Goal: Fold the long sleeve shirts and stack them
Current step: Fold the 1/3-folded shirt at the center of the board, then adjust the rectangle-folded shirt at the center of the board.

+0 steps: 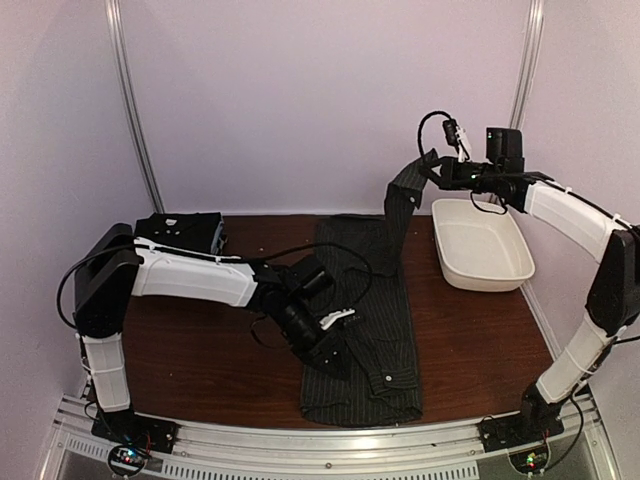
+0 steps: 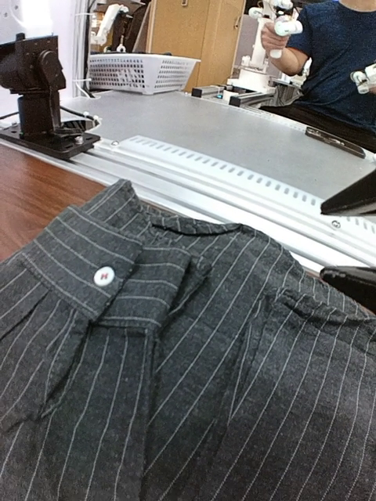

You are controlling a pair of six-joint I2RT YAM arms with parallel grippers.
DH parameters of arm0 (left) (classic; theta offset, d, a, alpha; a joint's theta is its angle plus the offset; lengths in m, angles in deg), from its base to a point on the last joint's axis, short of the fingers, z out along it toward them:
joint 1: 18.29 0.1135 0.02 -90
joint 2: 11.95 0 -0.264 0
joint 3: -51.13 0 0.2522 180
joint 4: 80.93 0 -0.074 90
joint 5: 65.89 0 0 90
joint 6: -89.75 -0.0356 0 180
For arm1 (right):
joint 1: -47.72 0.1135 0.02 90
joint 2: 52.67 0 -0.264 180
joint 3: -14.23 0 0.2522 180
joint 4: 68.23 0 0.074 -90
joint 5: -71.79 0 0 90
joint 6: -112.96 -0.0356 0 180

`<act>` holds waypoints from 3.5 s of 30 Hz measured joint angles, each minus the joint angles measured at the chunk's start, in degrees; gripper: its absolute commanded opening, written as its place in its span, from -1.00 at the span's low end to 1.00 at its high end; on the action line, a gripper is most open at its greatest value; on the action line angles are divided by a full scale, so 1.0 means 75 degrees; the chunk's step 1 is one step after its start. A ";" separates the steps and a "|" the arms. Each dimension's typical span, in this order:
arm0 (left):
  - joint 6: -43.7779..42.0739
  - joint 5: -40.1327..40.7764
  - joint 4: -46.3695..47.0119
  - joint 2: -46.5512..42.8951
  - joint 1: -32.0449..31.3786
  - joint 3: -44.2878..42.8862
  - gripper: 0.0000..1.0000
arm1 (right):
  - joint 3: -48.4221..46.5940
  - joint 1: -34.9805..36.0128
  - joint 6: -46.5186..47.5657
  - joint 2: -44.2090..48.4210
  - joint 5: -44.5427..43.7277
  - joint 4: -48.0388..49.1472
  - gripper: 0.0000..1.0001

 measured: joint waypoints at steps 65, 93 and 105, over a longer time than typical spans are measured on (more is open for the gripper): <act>0.1486 0.1113 0.2063 -0.1425 0.2320 0.2186 -0.34 | 0.2183 0.6114 -0.0414 0.0137 -0.2087 -0.2876 0.08; 0.1329 0.2518 0.1891 0.0685 0.2221 -0.0417 -0.34 | 0.5671 0.2897 -0.4010 -0.0032 -0.1443 0.2602 0.14; 0.1274 0.2591 0.1690 0.1472 0.2224 -0.0985 -0.35 | 0.6484 0.2900 -0.4657 -0.0067 -0.1201 0.3614 0.15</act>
